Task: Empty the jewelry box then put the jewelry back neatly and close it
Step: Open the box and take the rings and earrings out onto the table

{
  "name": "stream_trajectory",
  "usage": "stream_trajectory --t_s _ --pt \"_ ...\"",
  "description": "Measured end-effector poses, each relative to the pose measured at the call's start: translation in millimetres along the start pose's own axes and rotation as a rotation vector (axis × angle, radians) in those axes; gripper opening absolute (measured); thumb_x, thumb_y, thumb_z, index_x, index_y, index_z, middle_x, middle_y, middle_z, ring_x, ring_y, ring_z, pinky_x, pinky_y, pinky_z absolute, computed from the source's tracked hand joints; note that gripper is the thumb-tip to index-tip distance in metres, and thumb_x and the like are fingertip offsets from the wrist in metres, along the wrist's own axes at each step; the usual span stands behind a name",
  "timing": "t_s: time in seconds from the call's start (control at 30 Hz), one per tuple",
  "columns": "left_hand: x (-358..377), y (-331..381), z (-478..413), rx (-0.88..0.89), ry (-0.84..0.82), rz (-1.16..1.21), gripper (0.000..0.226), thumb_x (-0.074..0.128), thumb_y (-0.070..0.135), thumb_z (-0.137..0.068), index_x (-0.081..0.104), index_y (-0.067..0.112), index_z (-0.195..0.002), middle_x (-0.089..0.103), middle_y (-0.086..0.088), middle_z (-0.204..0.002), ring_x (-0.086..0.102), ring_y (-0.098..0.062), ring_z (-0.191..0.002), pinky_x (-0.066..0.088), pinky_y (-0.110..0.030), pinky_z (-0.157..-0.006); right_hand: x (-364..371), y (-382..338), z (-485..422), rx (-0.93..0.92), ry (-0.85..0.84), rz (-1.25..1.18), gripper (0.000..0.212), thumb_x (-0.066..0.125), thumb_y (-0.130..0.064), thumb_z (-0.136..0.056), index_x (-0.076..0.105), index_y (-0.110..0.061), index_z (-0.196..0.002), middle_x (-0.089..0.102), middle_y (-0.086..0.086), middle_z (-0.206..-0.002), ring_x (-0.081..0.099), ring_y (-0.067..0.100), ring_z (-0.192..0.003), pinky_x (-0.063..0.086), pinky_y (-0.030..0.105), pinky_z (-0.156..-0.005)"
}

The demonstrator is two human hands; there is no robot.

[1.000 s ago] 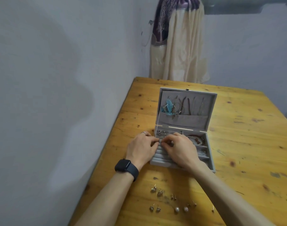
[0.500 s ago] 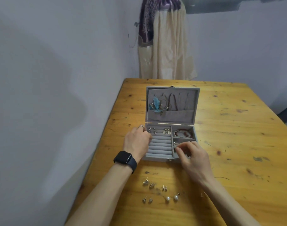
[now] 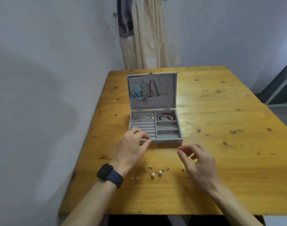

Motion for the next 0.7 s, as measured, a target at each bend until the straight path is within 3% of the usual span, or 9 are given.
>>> stream_trajectory --t_s 0.17,0.23,0.4,0.7 --pt "28.4 40.5 60.1 0.136 -0.083 -0.049 0.011 0.072 0.045 -0.085 0.073 0.035 -0.089 0.060 0.019 -0.092 0.053 0.000 -0.083 0.048 -0.016 -0.064 -11.9 20.4 56.1 0.030 -0.062 0.151 0.013 0.080 -0.021 -0.082 0.072 -0.029 -0.089 0.059 -0.017 -0.086 0.057 0.003 -0.077 0.044 0.013 -0.071" --pt "39.7 48.6 73.4 0.166 -0.091 -0.085 0.009 0.077 0.043 -0.081 0.074 0.035 -0.085 0.062 0.017 -0.087 0.054 -0.003 -0.082 0.048 -0.017 -0.060 -9.9 24.9 65.4 0.030 -0.089 0.182 0.009 0.077 -0.027 -0.084 0.072 -0.030 -0.090 0.059 -0.017 -0.088 0.055 0.004 -0.078 0.049 0.025 -0.071" --pt "51.2 57.3 88.8 0.092 -0.123 -0.104 0.017 0.064 0.047 -0.090 0.074 0.035 -0.098 0.062 0.016 -0.099 0.053 -0.004 -0.099 0.038 -0.017 -0.068 -2.9 25.1 72.7 -0.012 -0.108 0.275 0.006 0.072 -0.034 -0.085 0.072 -0.030 -0.090 0.064 -0.011 -0.088 0.054 0.015 -0.084 0.049 0.042 -0.075" --pt "50.2 60.5 89.1 -0.001 -0.191 -0.096 0.022 0.062 0.050 -0.091 0.072 0.036 -0.104 0.061 0.017 -0.098 0.053 -0.005 -0.101 0.040 -0.022 -0.070 -1.8 26.3 76.1 0.019 -0.081 0.280 0.008 0.075 -0.038 -0.084 0.075 -0.035 -0.091 0.065 -0.016 -0.087 0.054 0.013 -0.083 0.046 0.040 -0.073"
Point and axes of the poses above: each hand's wrist, its own z-axis away from the middle knuckle, its own x-axis out of the palm, y = z × x, the point moved 1 cm from there along -z, towards the middle knuckle
